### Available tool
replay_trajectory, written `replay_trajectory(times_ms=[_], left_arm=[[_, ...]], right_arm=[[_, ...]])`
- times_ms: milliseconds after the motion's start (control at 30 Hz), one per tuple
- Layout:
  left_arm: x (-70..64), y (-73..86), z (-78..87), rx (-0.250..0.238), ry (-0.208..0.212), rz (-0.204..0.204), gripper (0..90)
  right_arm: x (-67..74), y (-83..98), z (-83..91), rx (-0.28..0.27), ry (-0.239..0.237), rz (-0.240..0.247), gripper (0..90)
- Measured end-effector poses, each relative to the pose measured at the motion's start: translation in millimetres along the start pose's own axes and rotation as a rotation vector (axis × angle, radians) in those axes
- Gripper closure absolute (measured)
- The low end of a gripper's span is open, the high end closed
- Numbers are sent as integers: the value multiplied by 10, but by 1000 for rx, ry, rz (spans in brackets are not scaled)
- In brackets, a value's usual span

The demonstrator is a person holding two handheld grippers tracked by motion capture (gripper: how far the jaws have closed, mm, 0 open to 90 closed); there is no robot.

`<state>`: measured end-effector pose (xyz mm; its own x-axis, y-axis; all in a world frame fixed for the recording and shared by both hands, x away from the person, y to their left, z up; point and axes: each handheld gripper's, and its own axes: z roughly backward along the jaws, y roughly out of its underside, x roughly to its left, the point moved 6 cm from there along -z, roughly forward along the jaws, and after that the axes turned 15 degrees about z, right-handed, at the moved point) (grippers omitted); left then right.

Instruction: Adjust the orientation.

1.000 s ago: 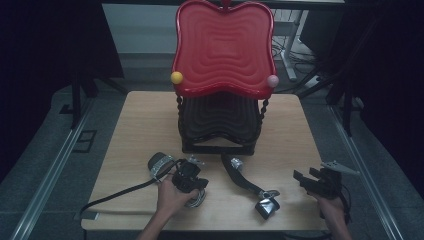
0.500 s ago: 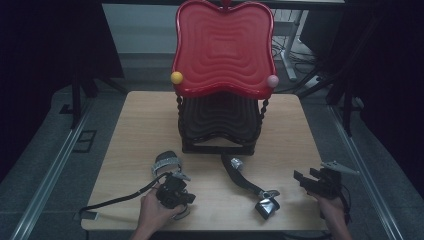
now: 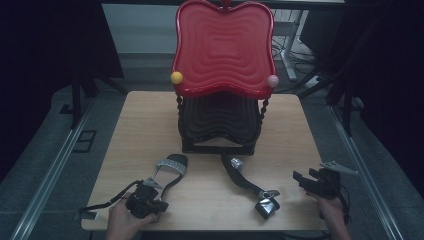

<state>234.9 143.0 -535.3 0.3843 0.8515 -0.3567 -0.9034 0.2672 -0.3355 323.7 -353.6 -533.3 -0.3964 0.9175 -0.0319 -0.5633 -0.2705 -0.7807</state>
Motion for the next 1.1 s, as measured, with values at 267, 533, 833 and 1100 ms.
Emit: replay_trajectory(times_ms=[267, 533, 833, 1100], left_arm=[[187, 15, 125, 0, -47, 9, 891], [247, 22, 162, -3, -59, -18, 824], [87, -33, 268, -34, 81, -96, 548], [40, -335, 417, -68, 176, -96, 457]], right_arm=[[8, 7, -14, 3, 2, 7, 291], [-5, 12, -15, 5, 4, 8, 290], [28, 6, -21, 8, 4, 13, 290], [17, 6, -24, 9, 11, 11, 289]])
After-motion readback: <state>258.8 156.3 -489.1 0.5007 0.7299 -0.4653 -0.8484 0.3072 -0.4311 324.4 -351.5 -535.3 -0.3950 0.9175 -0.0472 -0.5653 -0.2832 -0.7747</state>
